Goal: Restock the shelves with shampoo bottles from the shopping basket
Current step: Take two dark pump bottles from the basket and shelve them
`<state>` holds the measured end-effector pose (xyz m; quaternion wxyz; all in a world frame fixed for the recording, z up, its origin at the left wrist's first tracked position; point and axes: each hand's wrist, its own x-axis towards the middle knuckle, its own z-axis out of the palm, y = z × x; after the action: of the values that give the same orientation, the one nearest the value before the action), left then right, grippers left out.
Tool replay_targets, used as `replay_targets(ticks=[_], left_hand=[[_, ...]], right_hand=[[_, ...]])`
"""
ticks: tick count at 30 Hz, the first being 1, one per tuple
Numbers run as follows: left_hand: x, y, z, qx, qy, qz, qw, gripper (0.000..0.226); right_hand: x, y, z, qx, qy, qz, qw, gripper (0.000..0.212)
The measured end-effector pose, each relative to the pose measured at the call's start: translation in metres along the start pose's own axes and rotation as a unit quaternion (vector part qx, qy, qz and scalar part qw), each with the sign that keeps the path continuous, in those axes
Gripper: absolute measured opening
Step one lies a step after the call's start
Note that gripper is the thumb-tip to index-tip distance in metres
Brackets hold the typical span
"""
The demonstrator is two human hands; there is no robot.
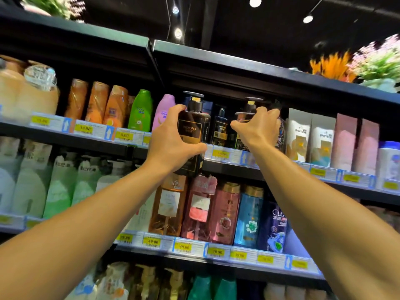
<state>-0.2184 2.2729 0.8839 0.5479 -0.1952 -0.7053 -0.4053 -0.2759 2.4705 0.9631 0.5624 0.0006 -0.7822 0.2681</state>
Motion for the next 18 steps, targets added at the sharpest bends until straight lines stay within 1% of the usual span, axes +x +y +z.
replay_targets(ticks=[7, 13, 18], left_hand=[[0.007, -0.001, 0.003, 0.009, 0.001, 0.004, 1.000, 0.086], [0.010, 0.002, 0.005, 0.010, -0.003, 0.003, 1.000, 0.085], [0.018, 0.015, 0.006, 0.010, 0.022, 0.021, 0.999, 0.086]], right_hand=[[0.009, 0.006, 0.001, -0.044, -0.002, 0.047, 0.998, 0.078], [0.013, 0.010, 0.003, -0.095, -0.006, 0.010, 0.995, 0.079], [0.010, 0.015, 0.005, -0.143, 0.013, -0.027, 0.989, 0.078]])
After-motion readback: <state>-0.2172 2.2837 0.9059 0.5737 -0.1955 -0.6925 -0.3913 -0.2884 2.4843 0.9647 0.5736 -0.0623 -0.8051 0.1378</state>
